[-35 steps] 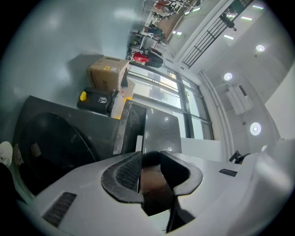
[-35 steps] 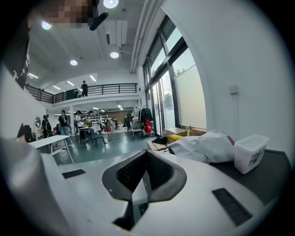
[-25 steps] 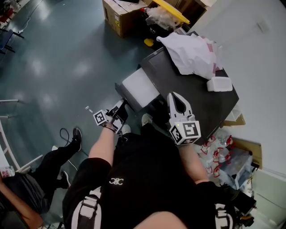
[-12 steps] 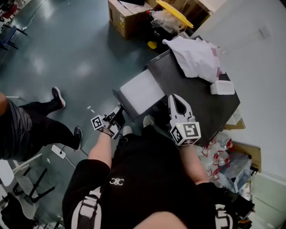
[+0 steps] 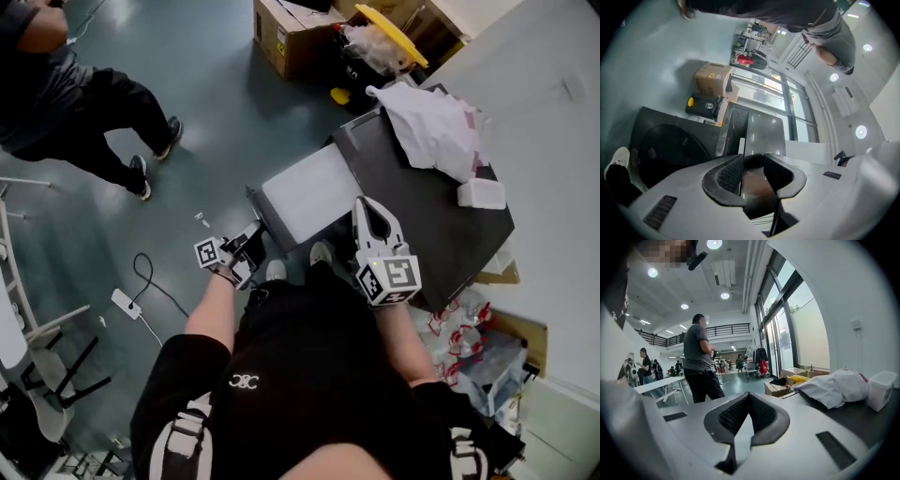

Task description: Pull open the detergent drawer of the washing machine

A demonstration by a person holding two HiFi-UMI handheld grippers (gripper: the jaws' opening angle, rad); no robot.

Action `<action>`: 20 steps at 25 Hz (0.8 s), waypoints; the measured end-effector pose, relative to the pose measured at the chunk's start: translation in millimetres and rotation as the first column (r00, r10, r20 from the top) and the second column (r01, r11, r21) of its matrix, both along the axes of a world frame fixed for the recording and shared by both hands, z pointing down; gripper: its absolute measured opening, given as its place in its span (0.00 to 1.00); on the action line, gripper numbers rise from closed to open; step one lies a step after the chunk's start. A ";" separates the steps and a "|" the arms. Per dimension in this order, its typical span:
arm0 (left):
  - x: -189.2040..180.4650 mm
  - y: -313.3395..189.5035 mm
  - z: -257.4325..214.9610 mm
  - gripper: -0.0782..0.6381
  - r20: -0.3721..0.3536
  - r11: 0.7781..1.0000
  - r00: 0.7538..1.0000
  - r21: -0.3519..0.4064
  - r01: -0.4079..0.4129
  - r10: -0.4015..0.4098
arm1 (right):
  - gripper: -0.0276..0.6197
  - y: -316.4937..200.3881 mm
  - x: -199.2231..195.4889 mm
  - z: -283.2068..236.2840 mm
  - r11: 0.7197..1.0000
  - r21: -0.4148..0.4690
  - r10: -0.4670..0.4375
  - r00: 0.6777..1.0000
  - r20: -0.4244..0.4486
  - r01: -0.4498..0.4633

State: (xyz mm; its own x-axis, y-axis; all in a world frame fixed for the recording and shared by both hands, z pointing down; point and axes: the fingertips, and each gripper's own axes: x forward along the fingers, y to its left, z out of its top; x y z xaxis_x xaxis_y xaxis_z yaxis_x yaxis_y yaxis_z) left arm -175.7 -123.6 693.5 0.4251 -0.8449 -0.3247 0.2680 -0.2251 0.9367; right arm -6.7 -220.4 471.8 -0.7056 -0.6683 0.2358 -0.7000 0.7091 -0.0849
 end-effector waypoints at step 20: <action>-49.7 52.1 9.2 0.29 0.015 0.997 0.997 -0.001 0.075 -0.075 | 0.05 30.9 -54.1 6.7 0.995 0.019 -0.095 0.995 -0.034 0.096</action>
State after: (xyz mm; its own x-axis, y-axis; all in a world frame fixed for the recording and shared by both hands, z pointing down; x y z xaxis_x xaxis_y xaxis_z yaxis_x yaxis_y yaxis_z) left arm -225.4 -71.5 702.7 0.3650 -0.8751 -0.3178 0.2364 -0.2431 0.9408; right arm -60.9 -189.4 478.5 -0.7585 -0.6032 0.2467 -0.6312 0.7742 -0.0478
